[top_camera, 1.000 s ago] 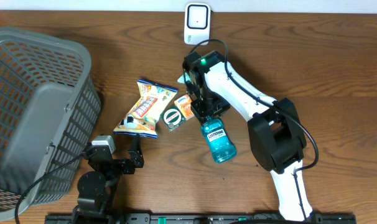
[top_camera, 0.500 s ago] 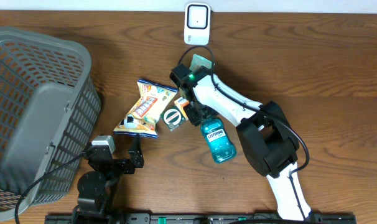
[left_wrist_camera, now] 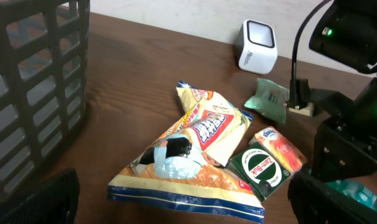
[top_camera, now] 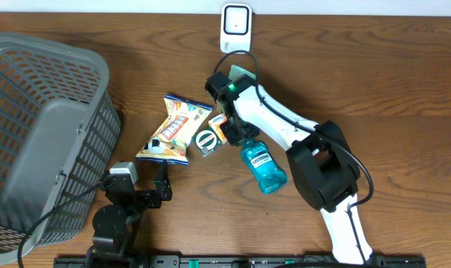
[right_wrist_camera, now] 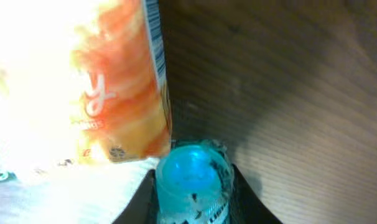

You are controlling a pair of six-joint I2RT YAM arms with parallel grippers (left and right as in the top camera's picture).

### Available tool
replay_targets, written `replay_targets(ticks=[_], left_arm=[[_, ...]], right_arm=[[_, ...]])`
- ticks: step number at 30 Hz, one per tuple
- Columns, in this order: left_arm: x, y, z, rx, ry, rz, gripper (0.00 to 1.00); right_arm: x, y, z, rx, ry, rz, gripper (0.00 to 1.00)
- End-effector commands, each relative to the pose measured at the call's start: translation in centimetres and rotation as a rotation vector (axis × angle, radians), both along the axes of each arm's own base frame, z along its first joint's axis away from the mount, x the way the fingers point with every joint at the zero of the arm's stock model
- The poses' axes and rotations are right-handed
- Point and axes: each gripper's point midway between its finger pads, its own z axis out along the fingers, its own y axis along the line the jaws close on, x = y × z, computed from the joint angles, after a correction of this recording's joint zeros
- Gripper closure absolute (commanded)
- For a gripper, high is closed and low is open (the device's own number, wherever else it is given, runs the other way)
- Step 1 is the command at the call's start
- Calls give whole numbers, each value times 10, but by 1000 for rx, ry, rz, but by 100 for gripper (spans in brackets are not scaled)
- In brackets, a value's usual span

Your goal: Scan the item barcode

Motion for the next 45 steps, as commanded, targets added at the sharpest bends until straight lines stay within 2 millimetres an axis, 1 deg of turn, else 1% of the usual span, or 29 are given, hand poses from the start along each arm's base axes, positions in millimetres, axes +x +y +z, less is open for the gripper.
replay_targets(ticks=[1,6,11,13,14,15,16,18,19,25,26,28,31,34,35,39,43,44,45], left_arm=[[-1,0,-12,-3,34,-3,2],[-1,0,-12,-3,34,-3,2],[-1,0,-12,-3,34,-3,2],[-1,0,-12,-3,34,-3,2],[-1,0,-12,-3,34,-3,2],[-1,0,-12,-3,34,-3,2],[-1,0,-12,-3,34,-3,2],[-1,0,-12,-3,34,-3,2],[-1,0,-12,-3,34,-3,2],[-1,0,-12,-3,34,-3,2],[-1,0,-12,-3,34,-3,2],[-1,0,-12,-3,34,-3,2],[-1,0,-12,-3,34,-3,2],[-1,0,-12,-3,34,-3,2],[-1,0,-12,-3,34,-3,2],[-1,0,-12,-3,34,-3,2],[-1,0,-12,-3,34,-3,2],[-1,0,-12,-3,34,-3,2],[-1,0,-12,-3,34,-3,2]], right_arm=[[8,13,25,112,-1,64,94],[14,23,78,277,-62,163,91],[12,18,116,313,-126,215,91],[11,19,127,328,-150,241,91],[11,19,133,336,-161,256,90],[11,18,137,340,-170,265,85],[10,17,140,346,-174,271,64],[5,14,143,340,-164,274,12],[1,10,144,329,-149,271,1],[-37,-12,136,218,-3,274,1],[-43,-18,133,159,7,287,1],[-48,-27,125,55,0,283,1],[-63,-31,108,-76,-11,293,1],[-66,-30,86,-190,-89,327,1],[-65,-29,74,-228,-130,347,1],[-72,-31,42,-289,-184,396,1],[-73,-41,18,-331,-227,407,1],[-72,-43,13,-336,-239,404,4],[-71,-45,9,-337,-247,401,10]])
